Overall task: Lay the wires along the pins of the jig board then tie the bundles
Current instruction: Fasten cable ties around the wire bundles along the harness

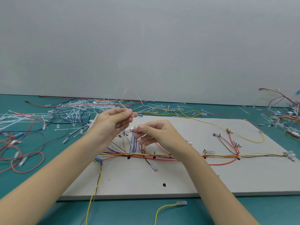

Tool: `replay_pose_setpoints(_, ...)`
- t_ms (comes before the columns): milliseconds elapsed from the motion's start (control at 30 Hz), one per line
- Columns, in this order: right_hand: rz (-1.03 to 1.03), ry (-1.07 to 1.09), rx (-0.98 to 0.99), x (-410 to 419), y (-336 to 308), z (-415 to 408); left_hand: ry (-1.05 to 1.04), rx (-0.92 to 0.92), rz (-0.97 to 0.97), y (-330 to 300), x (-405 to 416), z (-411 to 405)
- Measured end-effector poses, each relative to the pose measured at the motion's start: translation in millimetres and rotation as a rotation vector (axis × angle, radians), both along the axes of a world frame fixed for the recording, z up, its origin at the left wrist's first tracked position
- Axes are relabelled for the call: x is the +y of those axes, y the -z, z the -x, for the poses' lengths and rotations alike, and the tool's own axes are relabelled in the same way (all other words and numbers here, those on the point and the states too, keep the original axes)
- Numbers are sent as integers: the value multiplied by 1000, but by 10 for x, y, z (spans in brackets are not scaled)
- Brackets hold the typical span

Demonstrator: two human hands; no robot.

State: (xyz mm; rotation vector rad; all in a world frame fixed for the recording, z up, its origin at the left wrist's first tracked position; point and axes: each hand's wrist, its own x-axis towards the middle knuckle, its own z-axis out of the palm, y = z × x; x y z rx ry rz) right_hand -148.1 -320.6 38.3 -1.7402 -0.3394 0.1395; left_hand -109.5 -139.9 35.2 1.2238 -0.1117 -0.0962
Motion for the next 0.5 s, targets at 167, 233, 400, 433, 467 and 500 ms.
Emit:
replay_pose_setpoints(167, -62, 41, 20, -54, 3, 57, 36, -15, -26, 75, 25, 62)
replay_pose_setpoints(233, -26, 85, 18, -42, 20, 62, 92, -8, -77, 65, 69, 84)
replay_pose_setpoints(400, 11, 263, -15, -69, 30, 25, 235, -200, -789, -110, 529, 23)
replay_pose_setpoints(433, 30, 279, -16, -72, 33, 19, 253, -235, -946, -139, 664, -10)
replay_pose_setpoints(467, 47, 286, -15, -74, 40, 15, 292, -226, -1079, -163, 786, -29)
replay_pose_setpoints(500, 60, 288, -14, -73, 44, 12, 371, -188, -1171, -176, 890, -29)
